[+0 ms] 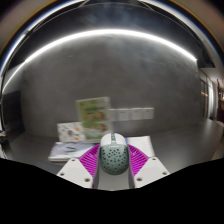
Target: Arrange mouse
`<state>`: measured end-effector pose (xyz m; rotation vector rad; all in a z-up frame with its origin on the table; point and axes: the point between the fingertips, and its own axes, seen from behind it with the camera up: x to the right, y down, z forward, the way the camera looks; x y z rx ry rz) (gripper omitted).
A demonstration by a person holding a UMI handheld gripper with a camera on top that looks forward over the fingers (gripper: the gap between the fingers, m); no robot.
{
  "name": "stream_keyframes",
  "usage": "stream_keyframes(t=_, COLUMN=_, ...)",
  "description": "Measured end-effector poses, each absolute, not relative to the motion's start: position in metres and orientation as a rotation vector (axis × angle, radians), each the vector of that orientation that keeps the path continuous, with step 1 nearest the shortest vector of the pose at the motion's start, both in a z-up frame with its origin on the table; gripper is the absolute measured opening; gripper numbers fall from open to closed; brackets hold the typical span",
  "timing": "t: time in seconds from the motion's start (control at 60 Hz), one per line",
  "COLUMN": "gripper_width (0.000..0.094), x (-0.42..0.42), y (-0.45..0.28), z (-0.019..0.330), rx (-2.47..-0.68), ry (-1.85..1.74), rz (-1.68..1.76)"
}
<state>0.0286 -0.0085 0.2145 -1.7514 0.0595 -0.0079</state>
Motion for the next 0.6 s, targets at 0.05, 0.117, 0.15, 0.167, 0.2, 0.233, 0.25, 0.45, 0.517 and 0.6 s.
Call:
stream_keyframes(t=0.05, gripper_width=0.0402, x=-0.045, y=-0.009, z=0.207, rx=-1.747, ry=0.033, rz=0.049)
stream_keyframes(t=0.117, gripper_width=0.0402, x=-0.142, y=-0.009, z=0.173, rx=-1.790, ry=-0.009, rz=0.101)
stream_keyframes(t=0.15, gripper_width=0.0401, x=-0.181, y=-0.013, z=0.142, rx=-1.836, ry=-0.025, rz=0.111)
stream_keyframes(t=0.167, gripper_width=0.0402, x=-0.195, y=-0.013, z=0.126, rx=-1.862, ry=-0.033, rz=0.115)
stream_keyframes(t=0.2, gripper_width=0.0404, x=-0.226, y=-0.013, z=0.105, rx=-1.920, ry=-0.050, rz=0.125)
stream_keyframes(t=0.233, gripper_width=0.0404, x=-0.250, y=-0.015, z=0.080, rx=-1.972, ry=-0.063, rz=0.138)
stream_keyframes(t=0.25, gripper_width=0.0404, x=-0.260, y=-0.017, z=0.069, rx=-1.999, ry=-0.067, rz=0.138)
stream_keyframes(t=0.45, gripper_width=0.0518, x=-0.281, y=-0.029, z=-0.010, rx=-2.168, ry=-0.006, rz=0.008)
stream_keyframes(t=0.517, gripper_width=0.0499, x=-0.281, y=-0.026, z=-0.011, rx=-2.151, ry=-0.004, rz=-0.023)
stream_keyframes(t=0.6, gripper_width=0.0555, x=-0.279, y=-0.025, z=-0.012, rx=-2.166, ry=-0.008, rz=-0.031)
